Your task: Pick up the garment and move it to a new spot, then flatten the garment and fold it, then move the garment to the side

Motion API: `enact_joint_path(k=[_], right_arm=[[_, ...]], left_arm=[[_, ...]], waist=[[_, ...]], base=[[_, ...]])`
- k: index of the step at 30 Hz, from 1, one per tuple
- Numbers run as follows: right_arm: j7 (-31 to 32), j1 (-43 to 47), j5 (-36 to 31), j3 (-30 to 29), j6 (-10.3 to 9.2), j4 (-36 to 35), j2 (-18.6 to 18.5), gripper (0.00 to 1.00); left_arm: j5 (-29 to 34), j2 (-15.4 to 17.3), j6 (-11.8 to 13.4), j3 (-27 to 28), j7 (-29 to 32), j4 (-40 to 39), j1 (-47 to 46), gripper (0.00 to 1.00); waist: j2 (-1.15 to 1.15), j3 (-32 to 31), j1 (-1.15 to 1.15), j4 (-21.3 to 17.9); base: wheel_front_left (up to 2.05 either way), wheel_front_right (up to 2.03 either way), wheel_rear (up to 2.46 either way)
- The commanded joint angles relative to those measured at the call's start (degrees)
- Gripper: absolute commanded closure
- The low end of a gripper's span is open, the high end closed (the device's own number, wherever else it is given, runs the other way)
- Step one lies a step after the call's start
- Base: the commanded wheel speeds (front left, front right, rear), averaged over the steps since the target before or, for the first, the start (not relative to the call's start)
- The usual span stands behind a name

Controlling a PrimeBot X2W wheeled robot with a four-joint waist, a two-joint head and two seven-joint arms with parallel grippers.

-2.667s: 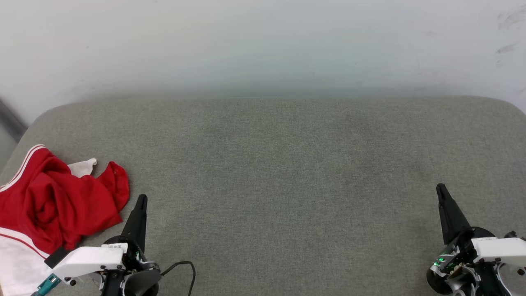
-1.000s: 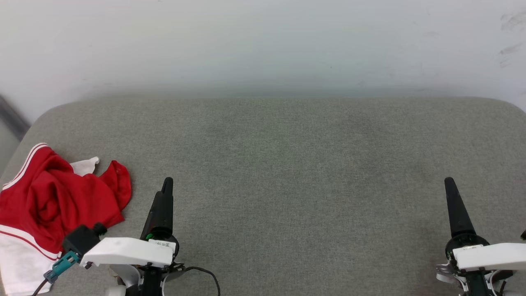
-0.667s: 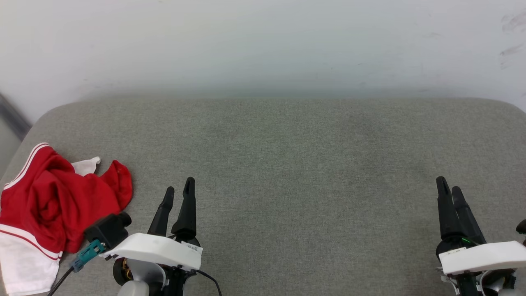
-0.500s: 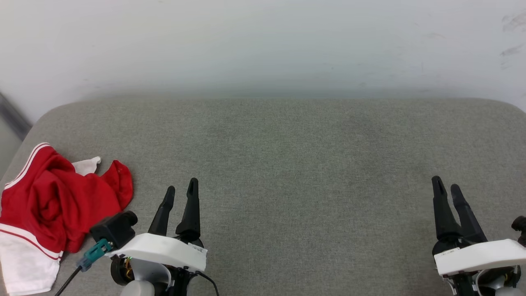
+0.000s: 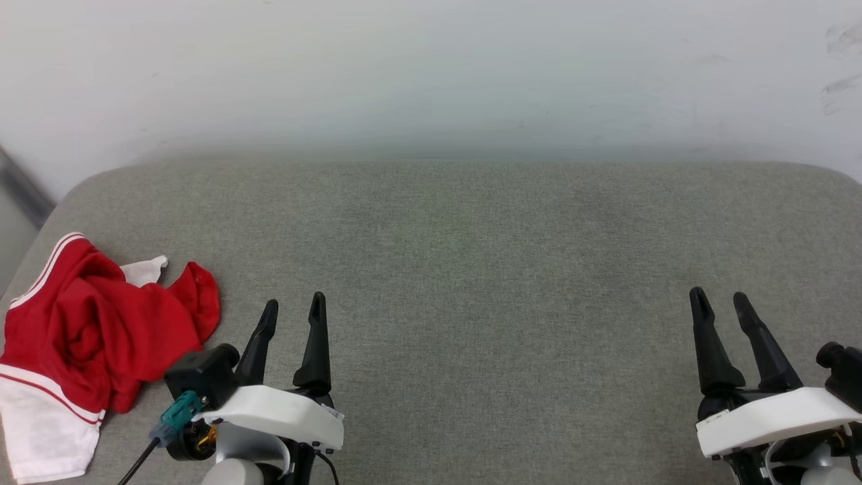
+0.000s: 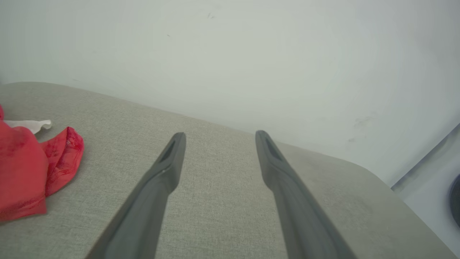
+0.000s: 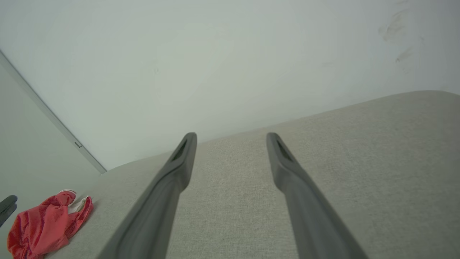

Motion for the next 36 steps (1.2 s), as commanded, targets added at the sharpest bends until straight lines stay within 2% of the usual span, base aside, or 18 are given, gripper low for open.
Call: enact_joint_path(k=[1,13,25,36], right_arm=[[0.0,0.0,-1.3,0.0,0.00,-0.8,-0.4,0.00],[0.7,0.8,-12.2,-2.0,0.00,-2.9,0.8,0.00],[0.9,1.8,-19.0,-2.6,-0.01,-4.1,1.4,0.00],[0.8,2.3,-22.7,-3.1,-0.01,-4.7,1.5,0.00]], left_arm=[[1.1,0.5,0.1,-0.2,-0.4,-0.6,-1.0,0.00],[9.4,1.6,2.3,-2.1,-2.2,0.1,-0.7,0.00],[14.4,2.1,4.0,-3.1,-3.6,1.7,-0.5,0.00],[18.1,1.7,4.6,-3.4,-4.8,3.1,-0.7,0.00]], waist=[[0.00,0.0,0.00,0.0],[0.00,-0.3,0.00,0.1],[0.00,-0.5,0.00,0.2],[0.00,-0.7,0.00,0.5]], base=[[0.00,0.00,0.00],[0.00,0.00,0.00],[0.00,0.00,0.00],[0.00,0.00,0.00]])
